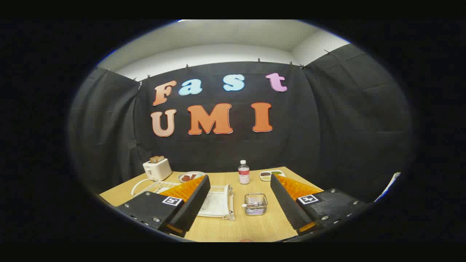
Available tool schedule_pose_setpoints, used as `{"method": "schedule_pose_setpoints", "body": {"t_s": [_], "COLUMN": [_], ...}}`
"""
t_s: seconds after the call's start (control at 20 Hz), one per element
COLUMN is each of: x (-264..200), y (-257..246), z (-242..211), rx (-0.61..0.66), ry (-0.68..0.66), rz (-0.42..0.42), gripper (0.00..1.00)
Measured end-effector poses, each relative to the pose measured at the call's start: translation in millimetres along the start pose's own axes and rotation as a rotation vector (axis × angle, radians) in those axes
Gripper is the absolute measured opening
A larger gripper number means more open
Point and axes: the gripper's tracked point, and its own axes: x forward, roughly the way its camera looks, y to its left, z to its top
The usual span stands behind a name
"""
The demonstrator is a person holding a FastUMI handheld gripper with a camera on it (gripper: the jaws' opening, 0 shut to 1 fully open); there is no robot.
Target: Take the plate from the dish rack, then take the spoon from the basket and place it into the plate.
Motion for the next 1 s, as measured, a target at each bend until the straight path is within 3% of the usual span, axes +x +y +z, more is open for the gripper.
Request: {"method": "schedule_pose_setpoints", "body": {"t_s": [0.4, 1.0], "x": [5.4, 15.0], "y": [7.1, 10.6], "z": [-24.8, -37.4], "rx": [0.001, -0.033], "ry": [0.062, 0.086], "rz": [0.024, -0.005], "gripper": [0.99, 0.99]}}
